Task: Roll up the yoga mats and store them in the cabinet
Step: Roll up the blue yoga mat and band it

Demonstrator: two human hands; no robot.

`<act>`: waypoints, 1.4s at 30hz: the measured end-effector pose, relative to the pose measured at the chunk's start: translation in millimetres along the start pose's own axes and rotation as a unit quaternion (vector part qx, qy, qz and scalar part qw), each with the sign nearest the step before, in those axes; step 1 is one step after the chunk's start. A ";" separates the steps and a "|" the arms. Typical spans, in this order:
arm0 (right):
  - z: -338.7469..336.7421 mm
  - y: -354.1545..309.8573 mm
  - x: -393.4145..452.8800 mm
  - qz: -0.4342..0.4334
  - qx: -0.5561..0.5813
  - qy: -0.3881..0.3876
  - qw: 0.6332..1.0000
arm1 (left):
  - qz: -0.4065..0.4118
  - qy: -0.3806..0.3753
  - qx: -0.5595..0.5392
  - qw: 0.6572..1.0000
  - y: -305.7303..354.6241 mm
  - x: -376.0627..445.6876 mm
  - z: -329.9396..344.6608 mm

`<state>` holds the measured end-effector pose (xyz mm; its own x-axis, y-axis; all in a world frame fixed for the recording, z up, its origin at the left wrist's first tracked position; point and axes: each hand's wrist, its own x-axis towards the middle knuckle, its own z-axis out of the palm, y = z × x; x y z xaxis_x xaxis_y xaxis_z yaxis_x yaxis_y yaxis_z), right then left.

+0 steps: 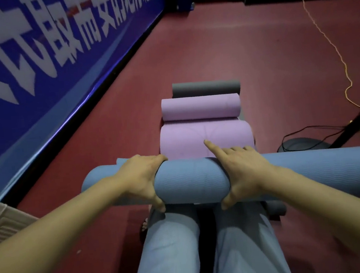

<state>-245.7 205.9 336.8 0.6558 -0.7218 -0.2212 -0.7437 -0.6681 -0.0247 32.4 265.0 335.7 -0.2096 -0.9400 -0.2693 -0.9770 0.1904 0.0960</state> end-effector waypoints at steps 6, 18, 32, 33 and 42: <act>1.9 1.1 3.4 0.020 -0.003 0.002 1.000 | -0.005 -0.009 -0.021 1.000 0.9 7.3 -2.6; 10.9 -3.8 -20.8 0.014 -0.055 0.037 0.998 | 0.005 0.058 -0.013 0.998 15.7 -11.2 12.2; -17.8 -16.7 -62.8 0.023 0.003 -0.064 0.998 | 0.035 -0.038 0.018 0.999 35.6 -34.2 -12.5; -17.8 -18.7 -67.2 0.022 0.013 -0.079 0.997 | 0.041 -0.058 0.021 0.997 35.8 -35.4 -13.7; -14.6 -2.8 -75.6 0.029 0.122 -0.110 0.986 | 0.040 -0.190 -0.049 0.980 36.6 -15.5 -24.6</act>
<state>-291.3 259.7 367.9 0.5871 -0.6829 -0.4347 -0.8059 -0.5438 -0.2342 0.9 279.6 366.9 -0.3040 -0.7454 -0.5932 -0.9520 0.2139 0.2190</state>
